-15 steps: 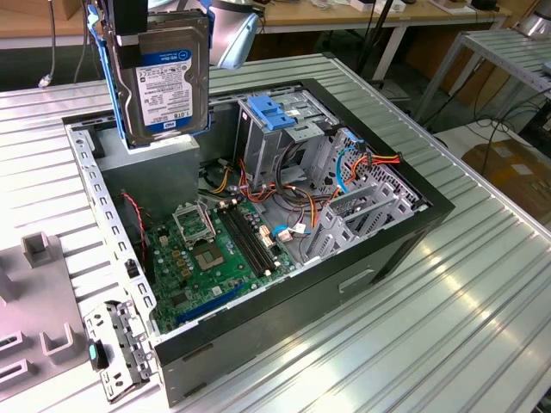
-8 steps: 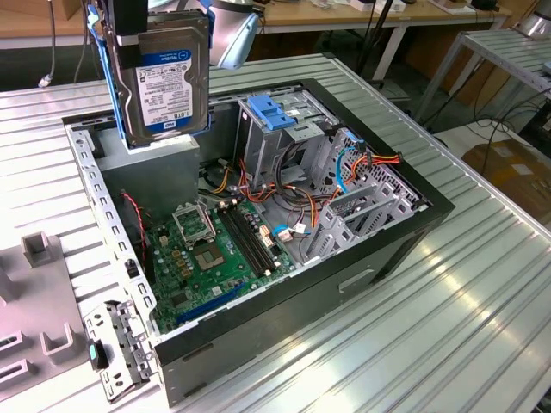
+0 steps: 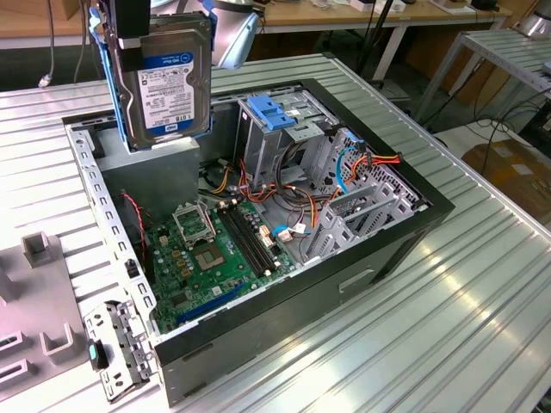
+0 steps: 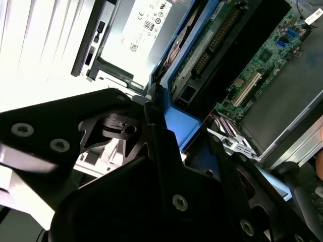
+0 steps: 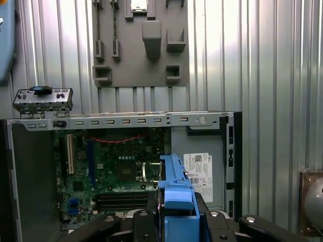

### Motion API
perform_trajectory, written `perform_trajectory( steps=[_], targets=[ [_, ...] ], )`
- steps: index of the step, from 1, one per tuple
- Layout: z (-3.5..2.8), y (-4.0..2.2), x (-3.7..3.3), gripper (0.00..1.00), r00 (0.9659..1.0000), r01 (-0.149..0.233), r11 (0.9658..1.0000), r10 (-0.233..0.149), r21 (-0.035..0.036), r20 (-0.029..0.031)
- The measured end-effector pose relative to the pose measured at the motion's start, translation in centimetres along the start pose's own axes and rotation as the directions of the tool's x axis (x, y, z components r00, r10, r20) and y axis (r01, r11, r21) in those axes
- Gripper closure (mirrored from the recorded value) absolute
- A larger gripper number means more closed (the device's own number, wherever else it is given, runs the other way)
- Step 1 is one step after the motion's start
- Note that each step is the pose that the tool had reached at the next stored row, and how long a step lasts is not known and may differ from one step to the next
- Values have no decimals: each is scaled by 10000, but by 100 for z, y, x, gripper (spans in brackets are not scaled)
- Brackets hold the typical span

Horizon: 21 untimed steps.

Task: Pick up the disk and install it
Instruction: 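Insert the disk into the insertion slot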

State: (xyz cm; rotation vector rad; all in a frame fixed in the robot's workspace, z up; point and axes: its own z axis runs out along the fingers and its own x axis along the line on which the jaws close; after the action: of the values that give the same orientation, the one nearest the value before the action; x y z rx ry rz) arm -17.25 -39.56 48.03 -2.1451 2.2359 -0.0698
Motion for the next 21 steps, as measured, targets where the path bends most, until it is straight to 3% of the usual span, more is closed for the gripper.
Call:
perform_trajectory(
  steps=[10,15,17,21],
  targets=[
    [1,-7,167,63,10000,1,10000,-1,-3,0],
    [2,-21,337,63,10000,0,10000,0,-51,-3],
    [3,-36,388,63,10000,1,9999,-1,-102,-4],
    [9,-131,430,63,10000,2,9994,-3,-355,-15]
  ],
)
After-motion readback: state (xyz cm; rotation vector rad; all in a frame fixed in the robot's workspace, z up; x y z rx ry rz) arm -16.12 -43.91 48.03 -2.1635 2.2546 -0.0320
